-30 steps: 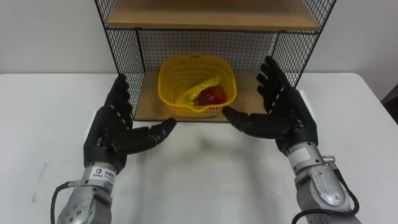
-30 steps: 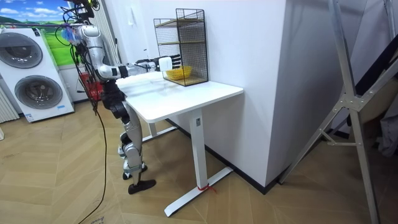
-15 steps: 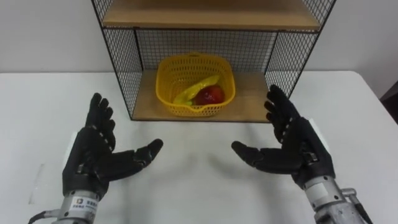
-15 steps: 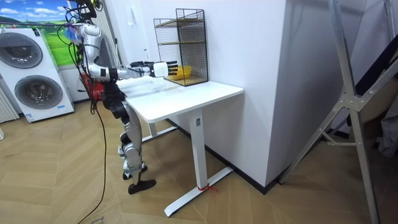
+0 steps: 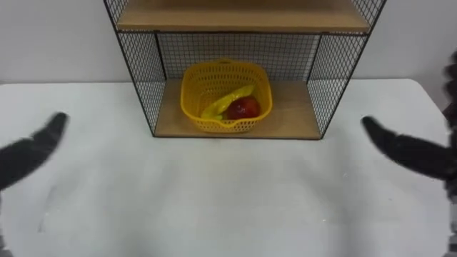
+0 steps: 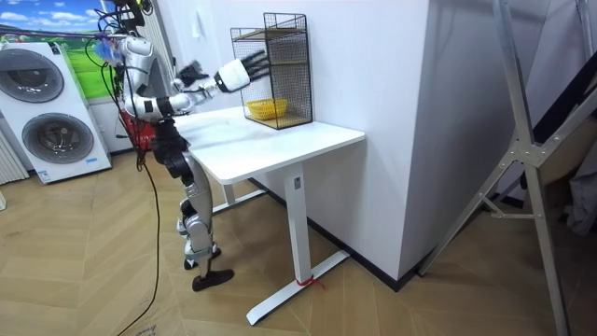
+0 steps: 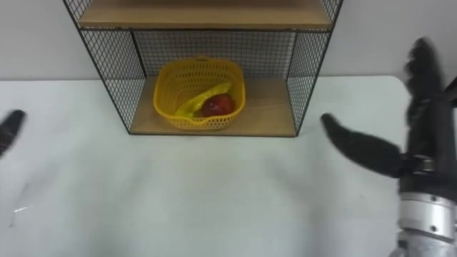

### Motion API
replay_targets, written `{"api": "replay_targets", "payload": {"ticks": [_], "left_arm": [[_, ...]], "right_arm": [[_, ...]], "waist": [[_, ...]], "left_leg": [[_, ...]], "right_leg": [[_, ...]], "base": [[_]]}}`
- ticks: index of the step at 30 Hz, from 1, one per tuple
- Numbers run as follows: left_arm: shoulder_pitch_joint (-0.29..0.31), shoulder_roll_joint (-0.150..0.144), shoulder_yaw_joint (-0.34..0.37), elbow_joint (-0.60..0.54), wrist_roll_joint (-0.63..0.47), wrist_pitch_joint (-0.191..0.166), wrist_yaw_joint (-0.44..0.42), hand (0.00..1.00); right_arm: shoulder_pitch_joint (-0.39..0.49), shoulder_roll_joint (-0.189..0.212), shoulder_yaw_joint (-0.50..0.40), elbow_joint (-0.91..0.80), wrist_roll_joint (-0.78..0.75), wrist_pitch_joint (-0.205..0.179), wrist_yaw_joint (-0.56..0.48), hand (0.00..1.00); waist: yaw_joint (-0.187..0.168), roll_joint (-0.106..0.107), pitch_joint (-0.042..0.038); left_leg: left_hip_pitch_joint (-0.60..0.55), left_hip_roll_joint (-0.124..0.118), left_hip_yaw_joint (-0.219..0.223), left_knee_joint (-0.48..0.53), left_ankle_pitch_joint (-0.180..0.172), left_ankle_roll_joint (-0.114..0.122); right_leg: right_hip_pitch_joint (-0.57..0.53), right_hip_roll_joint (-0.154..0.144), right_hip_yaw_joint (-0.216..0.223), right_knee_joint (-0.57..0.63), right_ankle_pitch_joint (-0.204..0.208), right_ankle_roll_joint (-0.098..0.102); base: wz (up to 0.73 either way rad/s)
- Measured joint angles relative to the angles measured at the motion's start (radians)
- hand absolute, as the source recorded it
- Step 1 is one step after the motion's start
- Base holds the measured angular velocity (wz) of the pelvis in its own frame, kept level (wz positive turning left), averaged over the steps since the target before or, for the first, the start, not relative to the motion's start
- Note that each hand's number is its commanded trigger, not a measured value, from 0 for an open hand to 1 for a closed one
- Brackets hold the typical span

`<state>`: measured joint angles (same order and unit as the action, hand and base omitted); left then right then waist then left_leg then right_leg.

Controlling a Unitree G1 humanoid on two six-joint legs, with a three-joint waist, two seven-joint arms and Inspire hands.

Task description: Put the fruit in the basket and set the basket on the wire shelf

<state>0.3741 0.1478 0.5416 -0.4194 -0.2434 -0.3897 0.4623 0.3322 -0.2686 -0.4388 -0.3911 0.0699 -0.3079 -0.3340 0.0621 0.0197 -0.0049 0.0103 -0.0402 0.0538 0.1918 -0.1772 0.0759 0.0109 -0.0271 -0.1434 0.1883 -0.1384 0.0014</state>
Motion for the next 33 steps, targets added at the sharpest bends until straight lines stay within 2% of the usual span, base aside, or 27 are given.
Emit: {"api": "replay_targets", "payload": {"ticks": [1, 2, 3, 4, 6, 7, 9, 10, 12, 13, 15, 16, 17, 18, 19, 20, 21, 22, 24, 25, 27, 28, 29, 30, 31, 33], "left_arm": [[-0.01, 0.009, 0.038, -0.006, 0.0, -0.009, 0.034, 0.0], [-0.025, 0.029, 0.118, -0.023, 0.002, -0.014, 0.096, 0.0], [-0.043, 0.067, 0.2, -0.027, 0.0, -0.018, 0.157, 0.0], [-0.051, 0.094, 0.241, -0.024, -0.004, -0.018, 0.188, 0.0], [-0.076, 0.207, 0.37, -0.001, -0.023, -0.022, 0.301, 0.0], [-0.077, 0.234, 0.398, 0.011, -0.028, -0.022, 0.324, 0.0], [-0.076, 0.35, 0.511, 0.099, -0.12, -0.023, 0.403, 0.0], [-0.076, 0.38, 0.535, 0.13, -0.152, -0.022, 0.421, 0.0], [-0.072, 0.472, 0.593, 0.316, -0.267, -0.002, 0.493, 0.0], [-0.071, 0.489, 0.597, 0.366, -0.302, 0.007, 0.508, 0.0], [-0.06, 0.532, 0.598, 0.573, -0.478, 0.041, 0.537, 0.0], [-0.059, 0.538, 0.597, 0.631, -0.516, 0.051, 0.537, 0.0], [-0.055, 0.54, 0.597, 0.745, -0.586, 0.069, 0.537, 0.0], [-0.05, 0.539, 0.592, 0.86, -0.658, 0.083, 0.535, 0.0], [-0.049, 0.538, 0.591, 0.917, -0.697, 0.087, 0.533, 0.0], [-0.047, 0.53, 0.591, 1.031, -0.77, 0.1, 0.529, 0.0], [-0.045, 0.508, 0.591, 1.125, -0.835, 0.111, 0.528, 0.0], [-0.045, 0.493, 0.59, 1.165, -0.861, 0.114, 0.528, 0.0], [-0.045, 0.413, 0.573, 1.292, -0.884, 0.125, 0.509, 0.0], [-0.042, 0.389, 0.566, 1.313, -0.884, 0.126, 0.499, 0.0], [0.005, 0.257, 0.489, 1.349, -0.882, 0.127, 0.439, 0.0], [0.009, 0.23, 0.473, 1.371, -0.882, 0.128, 0.417, 0.0], [0.01, 0.177, 0.446, 1.404, -0.882, 0.127, 0.382, 0.0], [0.009, 0.126, 0.419, 1.426, -0.883, 0.128, 0.351, 0.0], [0.007, 0.101, 0.409, 1.435, -0.883, 0.128, 0.335, 0.0], [-0.006, 0.024, 0.357, 1.508, -0.882, 0.135, 0.25, 0.0]], "right_arm": [[-0.016, -0.019, -0.034, 0.0, 0.0, -0.003, -0.032, 0.0], [-0.043, -0.057, -0.107, -0.001, -0.001, -0.007, -0.095, 0.0], [-0.065, -0.102, -0.177, 0.0, 0.006, -0.01, -0.158, 0.0], [-0.074, -0.126, -0.212, 0.005, 0.015, -0.015, -0.19, 0.0], [-0.112, -0.223, -0.327, 0.074, 0.049, -0.038, -0.298, 0.0], [-0.119, -0.244, -0.359, 0.098, 0.05, -0.04, -0.317, 0.0], [-0.133, -0.329, -0.485, 0.197, 0.138, -0.04, -0.413, 0.0], [-0.132, -0.346, -0.519, 0.221, 0.166, -0.039, -0.437, 0.0], [-0.12, -0.393, -0.608, 0.339, 0.279, -0.036, -0.536, 0.0], [-0.114, -0.397, -0.623, 0.369, 0.31, -0.028, -0.555, 0.0], [-0.103, -0.425, -0.637, 0.541, 0.419, 0.007, -0.602, 0.0], [-0.104, -0.432, -0.639, 0.591, 0.449, 0.021, -0.606, 0.0], [-0.095, -0.436, -0.647, 0.687, 0.517, 0.045, -0.614, 0.0], [-0.076, -0.435, -0.651, 0.798, 0.603, 0.059, -0.615, 0.0], [-0.061, -0.435, -0.651, 0.858, 0.647, 0.067, -0.612, 0.0], [-0.022, -0.426, -0.651, 0.961, 0.746, 0.09, -0.605, 0.0], [0.012, -0.398, -0.65, 1.048, 0.829, 0.103, -0.593, 0.0], [0.025, -0.379, -0.65, 1.094, 0.865, 0.105, -0.582, 0.0], [0.074, -0.263, -0.644, 1.242, 0.994, 0.112, -0.526, 0.0], [0.082, -0.232, -0.641, 1.281, 1.006, 0.114, -0.509, 0.0], [0.093, -0.094, -0.57, 1.416, 1.023, 0.116, -0.45, 0.0], [0.088, -0.062, -0.546, 1.446, 1.025, 0.121, -0.44, 0.0], [0.077, -0.001, -0.499, 1.493, 1.024, 0.13, -0.423, 0.0], [0.062, 0.043, -0.445, 1.54, 1.015, 0.135, -0.404, 0.0], [0.051, 0.063, -0.419, 1.558, 1.009, 0.135, -0.395, 0.0], [0.009, 0.115, -0.284, 1.603, 0.88, 0.146, -0.359, 0.0]], "waist": [[0.002, 0.0, 0.0006], [0.004, -0.001, 0.0002], [0.009, -0.005, 0.0014], [0.01, -0.006, 0.0021], [0.01, -0.013, 0.0009], [0.009, -0.023, 0.0015], [-0.001, -0.021, -0.0062], [-0.004, -0.025, -0.0085], [-0.002, -0.024, -0.0089], [-0.001, -0.027, -0.0088], [0.001, -0.026, -0.0084], [0.0, -0.026, -0.0078], [-0.005, -0.022, -0.0108], [-0.011, -0.022, -0.0143], [-0.015, -0.019, -0.0155], [-0.006, -0.021, -0.0156], [-0.004, -0.016, -0.0164], [-0.004, -0.016, -0.0164], [0.0, -0.018, -0.0152], [0.0, -0.017, -0.0154], [-0.002, -0.014, -0.0162], [-0.005, -0.013, -0.016], [-0.011, -0.013, -0.0157], [-0.015, -0.011, -0.016], [-0.016, -0.011, -0.0161], [-0.01, -0.011, -0.0156]], "left_leg": [[-0.002, 0.0, 0.0, 0.0, 0.0, 0.0], [-0.005, 0.0, -0.001, 0.0, 0.001, 0.0], [-0.008, 0.0, -0.002, 0.002, 0.0, 0.0], [-0.009, 0.0, -0.002, 0.004, 0.0, -0.001], [-0.011, 0.001, -0.003, 0.012, 0.0, -0.001], [-0.017, 0.0, -0.005, 0.014, -0.001, -0.001], [-0.038, -0.006, -0.024, 0.019, -0.003, -0.001], [-0.044, -0.007, -0.028, 0.023, -0.004, 0.001], [-0.054, -0.009, -0.03, 0.033, -0.008, 0.002], [-0.054, -0.009, -0.029, 0.033, -0.007, 0.002], [-0.054, -0.011, -0.025, 0.037, -0.01, 0.002], [-0.055, -0.011, -0.024, 0.039, -0.011, 0.002], [-0.065, -0.012, -0.025, 0.05, -0.018, -0.001], [-0.072, -0.012, -0.029, 0.058, -0.024, -0.003], [-0.074, -0.011, -0.031, 0.065, -0.027, -0.003], [-0.076, -0.01, -0.03, 0.068, -0.029, -0.001], [-0.079, -0.01, -0.031, 0.068, -0.028, 0.001], [-0.08, -0.01, -0.033, 0.068, -0.028, 0.001], [-0.066, -0.01, -0.041, 0.066, -0.027, 0.001], [-0.063, -0.01, -0.042, 0.067, -0.029, -0.002], [-0.048, -0.011, -0.055, 0.069, -0.035, -0.007], [-0.048, -0.011, -0.056, 0.069, -0.035, -0.008], [-0.049, -0.009, -0.058, 0.073, -0.033, -0.01], [-0.049, -0.008, -0.06, 0.081, -0.034, -0.012], [-0.048, -0.007, -0.06, 0.081, -0.034, -0.013], [-0.035, -0.006, -0.053, 0.076, -0.03, -0.017]], "right_leg": [[-0.004, 0.0, 0.0, 0.001, 0.0, 0.0], [-0.012, 0.0, 0.001, 0.001, 0.0, 0.0], [-0.014, 0.0, 0.003, 0.0, -0.002, 0.0], [-0.014, 0.0, 0.002, -0.001, -0.003, -0.001], [-0.015, -0.001, -0.003, -0.001, -0.007, -0.001], [-0.017, -0.003, -0.005, 0.0, -0.011, 0.001], [-0.027, -0.008, -0.025, 0.006, -0.016, 0.003], [-0.03, -0.01, -0.029, 0.009, -0.017, 0.003], [-0.037, -0.014, -0.037, 0.036, -0.023, 0.002], [-0.036, -0.015, -0.037, 0.039, -0.024, 0.002], [-0.047, -0.018, -0.035, 0.056, -0.033, 0.001], [-0.055, -0.019, -0.032, 0.058, -0.037, 0.002], [-0.067, -0.02, -0.027, 0.072, -0.045, 0.002], [-0.068, -0.019, -0.03, 0.071, -0.047, 0.002], [-0.065, -0.018, -0.033, 0.069, -0.047, 0.002], [-0.063, -0.019, -0.035, 0.071, -0.047, 0.002], [-0.062, -0.019, -0.037, 0.071, -0.046, 0.002], [-0.061, -0.019, -0.038, 0.07, -0.046, 0.002], [-0.041, -0.018, -0.045, 0.065, -0.046, 0.002], [-0.037, -0.019, -0.048, 0.064, -0.047, 0.002], [-0.026, -0.026, -0.049, 0.062, -0.06, 0.01], [-0.026, -0.026, -0.05, 0.064, -0.063, 0.012], [-0.024, -0.025, -0.052, 0.065, -0.062, 0.011], [-0.022, -0.024, -0.054, 0.066, -0.062, 0.011], [-0.021, -0.024, -0.054, 0.068, -0.061, 0.01], [-0.01, -0.023, -0.046, 0.069, -0.055, 0.007]], "base": [[0.04], [0.0], [0.04], [0.07], [0.08], [0.07], [0.2], [0.22], [0.07], [0.0], [-0.04], [-0.07], [0.0], [0.06], [0.08], [0.0], [0.0], [0.07], [0.12], [0.12], [0.07], [0.04], [0.0], [0.05], [0.0], [-0.1]]}}
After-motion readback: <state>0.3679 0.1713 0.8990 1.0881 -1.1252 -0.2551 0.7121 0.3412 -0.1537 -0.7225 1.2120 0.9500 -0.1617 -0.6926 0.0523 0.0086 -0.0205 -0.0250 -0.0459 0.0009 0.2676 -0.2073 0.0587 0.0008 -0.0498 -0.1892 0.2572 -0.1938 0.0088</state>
